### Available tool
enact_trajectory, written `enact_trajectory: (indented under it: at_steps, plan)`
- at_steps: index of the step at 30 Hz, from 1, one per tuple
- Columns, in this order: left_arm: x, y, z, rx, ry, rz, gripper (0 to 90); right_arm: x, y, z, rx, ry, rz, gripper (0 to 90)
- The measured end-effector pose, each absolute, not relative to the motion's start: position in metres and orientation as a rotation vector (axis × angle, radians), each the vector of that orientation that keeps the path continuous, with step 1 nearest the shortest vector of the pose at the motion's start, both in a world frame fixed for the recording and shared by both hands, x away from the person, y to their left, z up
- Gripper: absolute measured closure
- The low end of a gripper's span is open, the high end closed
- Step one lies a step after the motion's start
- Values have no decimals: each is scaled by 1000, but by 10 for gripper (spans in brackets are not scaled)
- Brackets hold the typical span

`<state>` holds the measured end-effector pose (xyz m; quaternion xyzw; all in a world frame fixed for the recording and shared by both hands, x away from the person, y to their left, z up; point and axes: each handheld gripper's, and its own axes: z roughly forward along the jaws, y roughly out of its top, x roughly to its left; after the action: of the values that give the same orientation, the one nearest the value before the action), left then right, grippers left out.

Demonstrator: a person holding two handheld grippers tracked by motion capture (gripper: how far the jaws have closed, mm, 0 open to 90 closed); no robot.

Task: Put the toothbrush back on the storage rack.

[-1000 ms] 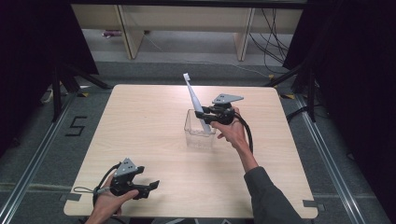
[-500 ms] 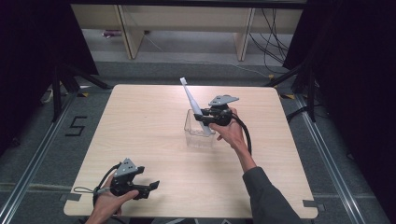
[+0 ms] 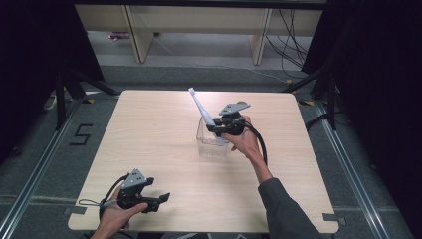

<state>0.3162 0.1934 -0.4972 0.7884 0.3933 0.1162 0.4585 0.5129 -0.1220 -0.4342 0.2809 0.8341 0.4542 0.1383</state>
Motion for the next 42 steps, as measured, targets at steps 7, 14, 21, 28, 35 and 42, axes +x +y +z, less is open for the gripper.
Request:
enact_trajectory:
  at_steps: [7,14,21,28,35,42]
  plan:
    - [316,193,-497,1941,969,286,155,514,-123,-434,786,2442,1251,661]
    - [316,193,-497,1939,969,285,155,514,-121,-436,817,2480,1214,660]
    - [316,193,-497,1940,968,283,155,515,-118,-434,822,2487,1186,659]
    - [316,193,-497,1945,966,284,155,515,-114,-432,818,2501,1152,658]
    - [316,194,-496,1949,964,285,154,514,-111,-430,849,2528,1108,658]
    - [315,193,-496,1945,967,291,154,513,-110,-429,859,2550,1090,657]
